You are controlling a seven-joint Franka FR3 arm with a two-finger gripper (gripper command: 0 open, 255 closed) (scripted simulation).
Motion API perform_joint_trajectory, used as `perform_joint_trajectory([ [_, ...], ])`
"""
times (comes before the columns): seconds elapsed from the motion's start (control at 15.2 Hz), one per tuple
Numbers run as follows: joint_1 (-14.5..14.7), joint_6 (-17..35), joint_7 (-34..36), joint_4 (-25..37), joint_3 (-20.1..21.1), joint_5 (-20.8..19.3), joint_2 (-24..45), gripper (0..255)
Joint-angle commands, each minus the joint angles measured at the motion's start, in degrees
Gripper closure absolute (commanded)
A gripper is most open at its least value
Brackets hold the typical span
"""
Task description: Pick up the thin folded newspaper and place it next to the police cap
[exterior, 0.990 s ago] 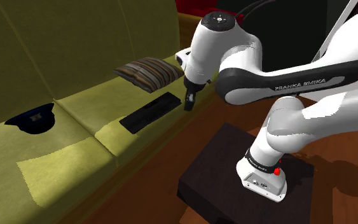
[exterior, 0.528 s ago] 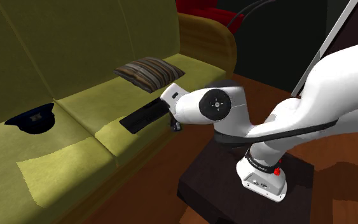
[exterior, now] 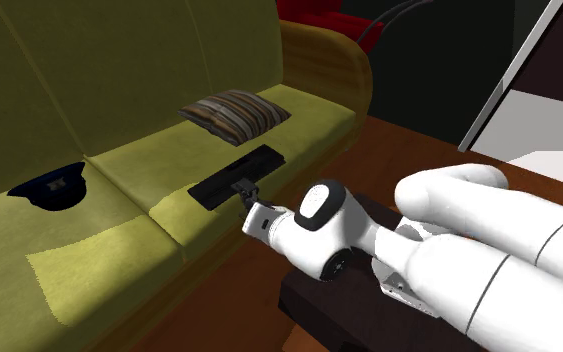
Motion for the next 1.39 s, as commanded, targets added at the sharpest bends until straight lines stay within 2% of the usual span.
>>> perform_joint_trajectory([
  [0.0,-3.6,5.3,1.8,0.6,3.0,0.4,-5.6,0],
  [0.4,-10.3,10.8,2.5,3.6,4.9,2.2,-10.4,0],
  [0.92,-10.3,10.8,2.5,3.6,4.9,2.2,-10.4,0],
  [0.99,-10.3,10.8,2.5,3.6,4.9,2.2,-10.4,255],
  [1.32,-10.3,10.8,2.5,3.6,4.9,2.2,-10.4,255],
])
